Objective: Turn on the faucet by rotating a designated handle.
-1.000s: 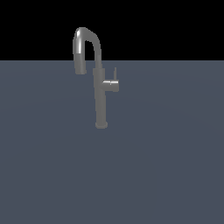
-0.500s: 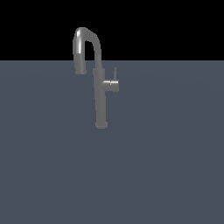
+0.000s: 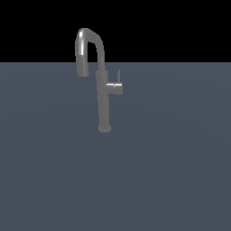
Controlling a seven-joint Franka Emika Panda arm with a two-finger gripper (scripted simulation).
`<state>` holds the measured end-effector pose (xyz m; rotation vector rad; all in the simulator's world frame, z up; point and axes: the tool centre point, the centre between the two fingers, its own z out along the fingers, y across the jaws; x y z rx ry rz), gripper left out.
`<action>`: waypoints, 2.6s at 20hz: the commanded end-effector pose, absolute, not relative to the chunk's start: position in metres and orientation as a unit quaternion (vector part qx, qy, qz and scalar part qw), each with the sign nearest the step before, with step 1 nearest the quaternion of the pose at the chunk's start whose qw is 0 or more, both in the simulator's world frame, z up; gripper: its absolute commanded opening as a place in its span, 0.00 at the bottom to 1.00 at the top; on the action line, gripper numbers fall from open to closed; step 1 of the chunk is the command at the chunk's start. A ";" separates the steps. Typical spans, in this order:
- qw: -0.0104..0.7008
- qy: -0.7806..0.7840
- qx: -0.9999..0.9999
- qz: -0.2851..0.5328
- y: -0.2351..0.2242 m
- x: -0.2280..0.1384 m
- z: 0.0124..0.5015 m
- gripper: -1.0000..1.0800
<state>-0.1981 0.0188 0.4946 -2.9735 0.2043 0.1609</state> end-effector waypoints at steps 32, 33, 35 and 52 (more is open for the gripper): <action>0.370 0.367 -0.793 0.317 -0.003 -0.005 0.399 0.00; 0.378 0.375 -0.782 0.325 -0.004 0.000 0.394 0.00; 0.394 0.391 -0.759 0.339 -0.007 0.009 0.384 0.00; 0.507 0.508 -0.538 0.442 -0.020 0.063 0.280 0.00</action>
